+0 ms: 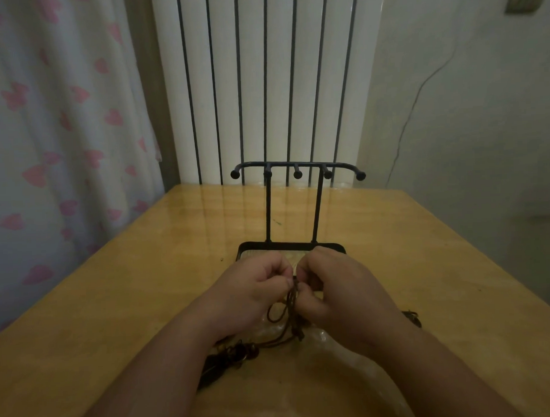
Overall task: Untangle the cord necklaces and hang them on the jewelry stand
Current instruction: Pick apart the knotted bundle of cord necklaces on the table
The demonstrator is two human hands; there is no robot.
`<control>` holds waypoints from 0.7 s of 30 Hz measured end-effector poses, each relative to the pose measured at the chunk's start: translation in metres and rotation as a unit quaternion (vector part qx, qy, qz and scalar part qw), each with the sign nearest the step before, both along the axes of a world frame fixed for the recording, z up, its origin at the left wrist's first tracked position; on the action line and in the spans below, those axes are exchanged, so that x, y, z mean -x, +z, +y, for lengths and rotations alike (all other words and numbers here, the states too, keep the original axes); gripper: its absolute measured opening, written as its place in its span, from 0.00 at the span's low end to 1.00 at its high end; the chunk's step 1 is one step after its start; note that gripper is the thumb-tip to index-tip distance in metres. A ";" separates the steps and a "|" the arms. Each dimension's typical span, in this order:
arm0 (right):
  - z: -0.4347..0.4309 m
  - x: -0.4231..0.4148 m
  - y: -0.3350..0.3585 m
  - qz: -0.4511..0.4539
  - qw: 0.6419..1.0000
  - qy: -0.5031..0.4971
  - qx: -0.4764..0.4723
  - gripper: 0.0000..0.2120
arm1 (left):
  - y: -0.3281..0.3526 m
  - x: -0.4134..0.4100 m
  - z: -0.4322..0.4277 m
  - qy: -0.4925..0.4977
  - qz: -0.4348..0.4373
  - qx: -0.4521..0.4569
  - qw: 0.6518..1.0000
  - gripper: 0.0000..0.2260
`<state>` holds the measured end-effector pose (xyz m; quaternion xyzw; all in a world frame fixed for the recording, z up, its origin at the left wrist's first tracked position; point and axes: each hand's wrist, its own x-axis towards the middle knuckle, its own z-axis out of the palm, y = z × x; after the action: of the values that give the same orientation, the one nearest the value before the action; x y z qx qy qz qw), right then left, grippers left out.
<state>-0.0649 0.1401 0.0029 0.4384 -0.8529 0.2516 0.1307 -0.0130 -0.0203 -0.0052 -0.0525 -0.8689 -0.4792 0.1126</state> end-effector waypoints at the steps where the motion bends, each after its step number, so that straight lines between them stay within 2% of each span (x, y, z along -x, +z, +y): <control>1: 0.000 0.000 0.000 0.002 1.000 0.000 -0.001 0.03 | 0.001 0.000 0.001 0.000 0.000 -0.002 1.000 0.09; 10: 0.000 0.000 0.000 -0.009 1.000 -0.001 0.016 0.04 | 0.000 0.002 0.000 0.021 0.003 -0.022 1.000 0.15; 16: -0.001 0.001 -0.002 -0.006 1.000 -0.003 0.015 0.03 | 0.002 0.000 0.002 0.027 -0.004 -0.014 1.000 0.12; 21: -0.001 0.000 -0.003 -0.009 1.000 -0.009 0.020 0.03 | 0.001 -0.001 0.002 0.037 -0.002 -0.026 0.999 0.14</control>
<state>-0.0652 0.1386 0.0003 0.4255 -0.8528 0.2716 0.1340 -0.0125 -0.0182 -0.0038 -0.0165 -0.8577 -0.4972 0.1297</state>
